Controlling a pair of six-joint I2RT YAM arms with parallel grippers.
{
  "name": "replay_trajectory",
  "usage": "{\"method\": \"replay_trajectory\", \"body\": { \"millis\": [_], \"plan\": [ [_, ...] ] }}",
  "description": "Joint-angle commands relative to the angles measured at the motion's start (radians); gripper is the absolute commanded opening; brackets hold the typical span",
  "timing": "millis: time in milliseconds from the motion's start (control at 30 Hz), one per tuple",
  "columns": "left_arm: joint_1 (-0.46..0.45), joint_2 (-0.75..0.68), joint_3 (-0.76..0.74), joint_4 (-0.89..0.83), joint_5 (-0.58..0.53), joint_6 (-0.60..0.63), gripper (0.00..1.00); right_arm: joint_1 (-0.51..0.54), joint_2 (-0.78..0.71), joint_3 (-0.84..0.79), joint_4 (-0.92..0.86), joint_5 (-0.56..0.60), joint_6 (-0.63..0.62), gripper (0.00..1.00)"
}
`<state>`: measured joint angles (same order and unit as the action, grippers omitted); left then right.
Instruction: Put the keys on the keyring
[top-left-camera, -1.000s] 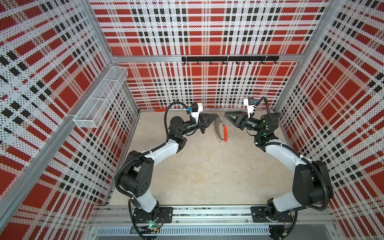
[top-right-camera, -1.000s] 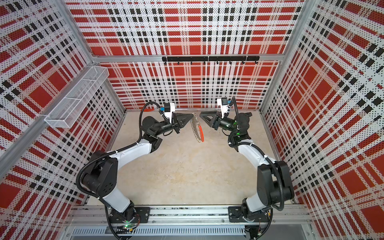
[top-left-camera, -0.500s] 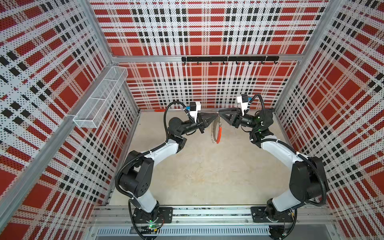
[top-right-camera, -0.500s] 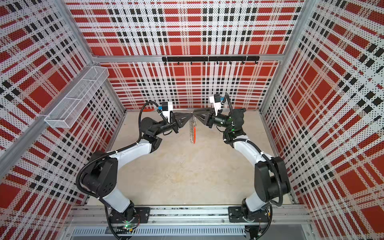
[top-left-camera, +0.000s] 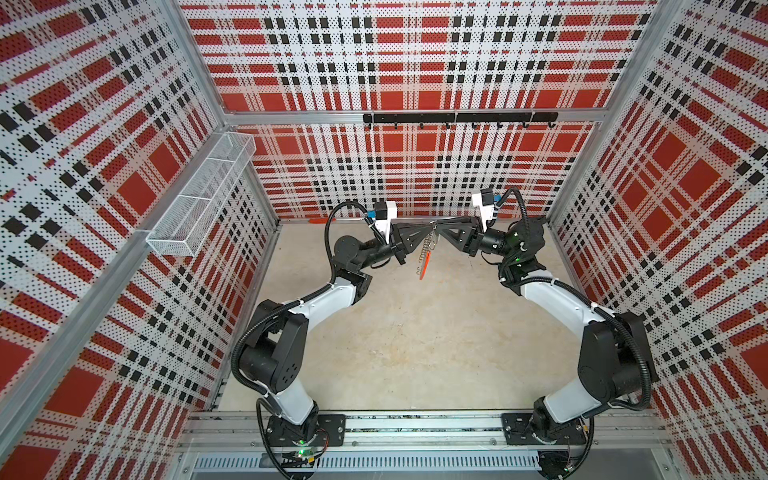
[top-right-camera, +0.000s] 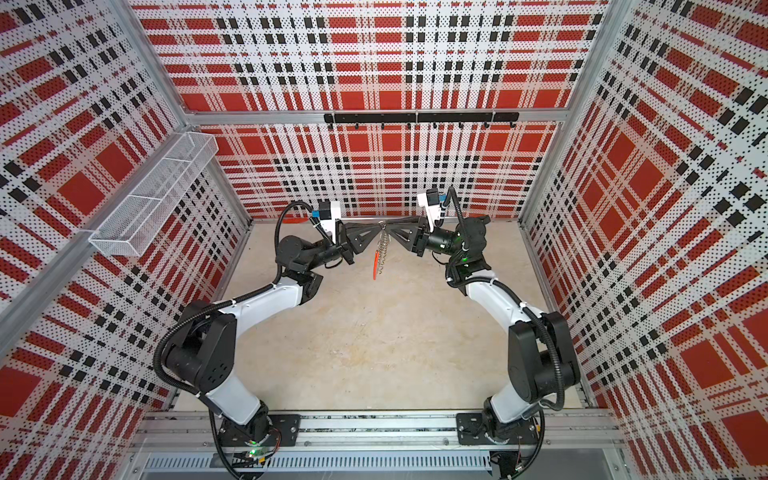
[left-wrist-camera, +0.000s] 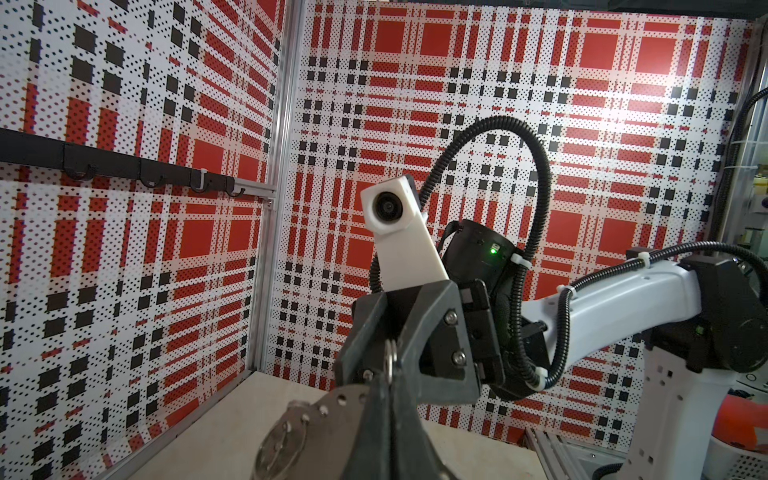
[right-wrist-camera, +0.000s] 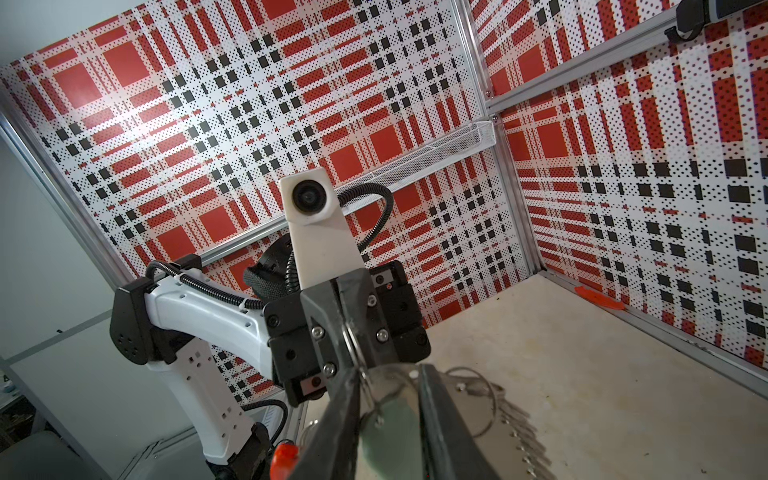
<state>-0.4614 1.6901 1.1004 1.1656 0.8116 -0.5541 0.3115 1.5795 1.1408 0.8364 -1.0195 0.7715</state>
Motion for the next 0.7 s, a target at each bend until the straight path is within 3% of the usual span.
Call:
{"method": "replay_trajectory", "body": {
  "millis": [0, 233, 467, 667],
  "plan": [
    [0.001, 0.005, 0.018, 0.062, 0.015, -0.012, 0.0, 0.008, 0.018, 0.025, 0.026, -0.016, -0.002, 0.27],
    [-0.001, 0.009, 0.02, 0.062, 0.019, -0.016, 0.0, 0.018, 0.029, 0.036, 0.038, -0.021, 0.005, 0.24],
    [-0.003, 0.018, 0.016, 0.057, 0.026, -0.02, 0.0, 0.017, 0.02, 0.033, 0.037, -0.022, -0.004, 0.01],
    [0.001, 0.034, 0.026, 0.029, 0.036, -0.013, 0.0, 0.018, -0.014, 0.032, -0.093, -0.009, -0.114, 0.0]
  ]
}}
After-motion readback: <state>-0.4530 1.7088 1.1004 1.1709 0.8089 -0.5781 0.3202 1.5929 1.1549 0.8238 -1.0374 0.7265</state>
